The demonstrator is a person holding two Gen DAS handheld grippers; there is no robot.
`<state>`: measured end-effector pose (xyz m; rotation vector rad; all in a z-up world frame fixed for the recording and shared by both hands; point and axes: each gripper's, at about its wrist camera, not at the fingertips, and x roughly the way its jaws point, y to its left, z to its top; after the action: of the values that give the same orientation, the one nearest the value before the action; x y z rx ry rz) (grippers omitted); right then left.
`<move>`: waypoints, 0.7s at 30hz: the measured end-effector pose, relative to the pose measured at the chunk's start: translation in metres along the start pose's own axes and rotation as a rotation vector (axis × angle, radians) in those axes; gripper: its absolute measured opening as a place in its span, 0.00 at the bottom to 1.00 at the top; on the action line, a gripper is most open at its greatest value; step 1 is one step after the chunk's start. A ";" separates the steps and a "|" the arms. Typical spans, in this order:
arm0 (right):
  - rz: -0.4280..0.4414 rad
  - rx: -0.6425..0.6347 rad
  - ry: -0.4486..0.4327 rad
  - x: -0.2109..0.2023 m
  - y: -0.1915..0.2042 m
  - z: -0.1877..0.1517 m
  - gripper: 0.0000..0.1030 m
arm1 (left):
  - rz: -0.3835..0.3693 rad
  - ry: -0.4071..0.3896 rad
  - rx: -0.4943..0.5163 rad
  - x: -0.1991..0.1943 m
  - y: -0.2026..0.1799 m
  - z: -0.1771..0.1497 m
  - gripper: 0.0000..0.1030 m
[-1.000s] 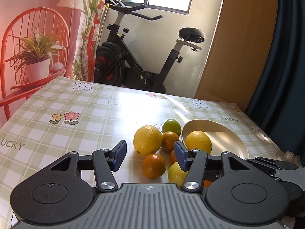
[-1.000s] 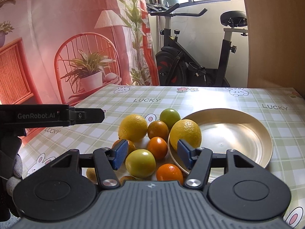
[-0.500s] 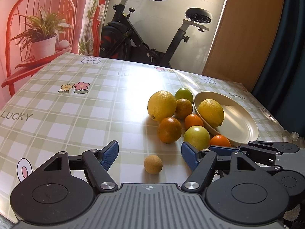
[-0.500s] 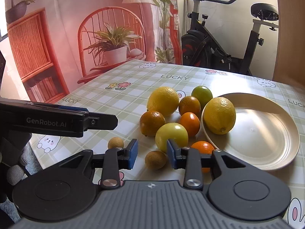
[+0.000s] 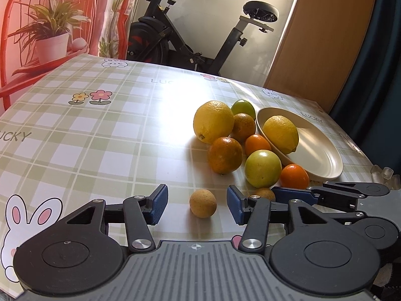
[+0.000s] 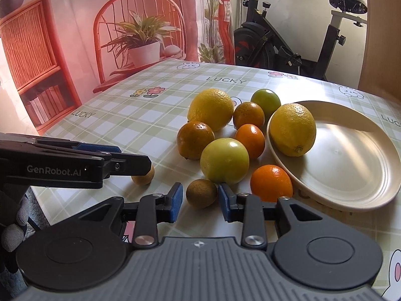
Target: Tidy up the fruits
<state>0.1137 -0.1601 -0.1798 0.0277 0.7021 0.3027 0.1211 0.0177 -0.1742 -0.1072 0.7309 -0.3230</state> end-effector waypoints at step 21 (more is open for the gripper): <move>0.020 0.012 0.011 0.005 -0.003 -0.002 0.30 | -0.011 0.014 0.043 0.006 -0.002 -0.005 0.26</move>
<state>0.1166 -0.1616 -0.1848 0.0447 0.7150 0.3176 0.1214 0.0140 -0.1814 -0.0682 0.7372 -0.3502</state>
